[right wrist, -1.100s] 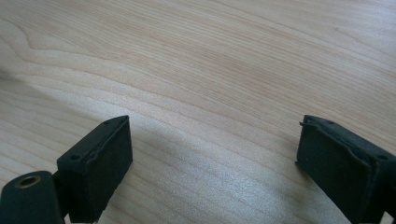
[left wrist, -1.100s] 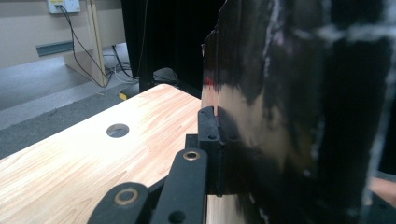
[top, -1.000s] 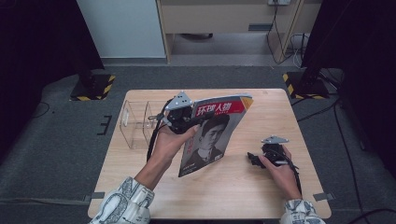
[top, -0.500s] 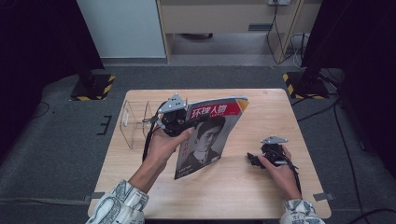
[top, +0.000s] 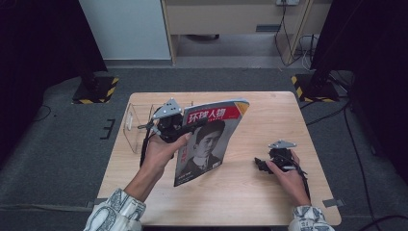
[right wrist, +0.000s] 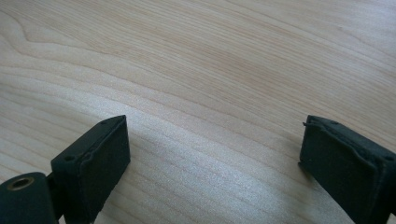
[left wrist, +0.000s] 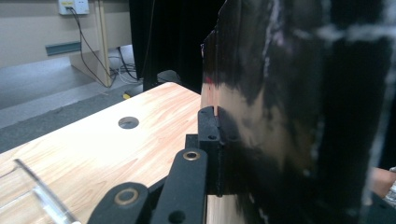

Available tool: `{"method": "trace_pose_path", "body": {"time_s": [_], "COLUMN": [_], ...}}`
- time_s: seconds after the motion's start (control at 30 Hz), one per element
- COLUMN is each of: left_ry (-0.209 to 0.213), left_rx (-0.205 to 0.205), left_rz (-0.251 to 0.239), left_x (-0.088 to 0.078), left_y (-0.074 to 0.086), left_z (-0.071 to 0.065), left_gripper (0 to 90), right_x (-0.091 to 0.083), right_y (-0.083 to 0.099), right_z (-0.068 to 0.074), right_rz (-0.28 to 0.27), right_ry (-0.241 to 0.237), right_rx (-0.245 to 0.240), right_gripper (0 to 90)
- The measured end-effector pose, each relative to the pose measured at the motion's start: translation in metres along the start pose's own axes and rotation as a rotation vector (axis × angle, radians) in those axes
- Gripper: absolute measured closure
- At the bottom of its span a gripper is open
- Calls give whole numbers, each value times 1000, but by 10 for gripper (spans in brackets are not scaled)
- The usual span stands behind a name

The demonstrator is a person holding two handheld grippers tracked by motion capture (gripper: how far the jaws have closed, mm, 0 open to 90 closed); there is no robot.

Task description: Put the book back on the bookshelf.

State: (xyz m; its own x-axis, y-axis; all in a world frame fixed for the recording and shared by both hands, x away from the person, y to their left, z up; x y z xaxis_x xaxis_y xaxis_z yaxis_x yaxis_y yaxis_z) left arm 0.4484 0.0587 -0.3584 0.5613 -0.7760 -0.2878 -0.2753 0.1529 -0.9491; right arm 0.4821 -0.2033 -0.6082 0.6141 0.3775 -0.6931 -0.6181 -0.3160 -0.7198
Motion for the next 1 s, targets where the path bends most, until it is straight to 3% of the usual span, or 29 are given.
{"method": "trace_pose_path", "body": {"time_s": [0.2,0.67,1.0], "left_ry": [-23,-21,-27], "left_rx": [1,-7,7], "left_rz": [-8,-14,-14], "left_x": [-11,-23,-45], "left_y": [-2,-2,3], "left_z": [8,13,16], "left_gripper": [865,865,864], "right_x": [0,0,0], "right_y": [0,0,0], "right_z": [0,0,0], "right_rz": [2,1,1], "right_ry": [-2,1,1], "right_rx": [-2,2,1], "right_gripper": [87,87,86]}}
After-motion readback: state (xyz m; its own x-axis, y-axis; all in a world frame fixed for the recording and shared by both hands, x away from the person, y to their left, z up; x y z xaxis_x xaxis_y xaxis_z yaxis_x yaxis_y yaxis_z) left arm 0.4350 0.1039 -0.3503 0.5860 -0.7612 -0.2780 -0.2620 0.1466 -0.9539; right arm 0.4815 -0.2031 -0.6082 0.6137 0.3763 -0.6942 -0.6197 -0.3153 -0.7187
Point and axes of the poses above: each handheld gripper's, and its own axes: x roughly forward along the jaws, y roughly out of its underside, z roughly to its left, the point moved 10 cm from there along x, roughly forward along the jaws, and after that the axes turned 3 degrees about -y, right-handed, at the moved point
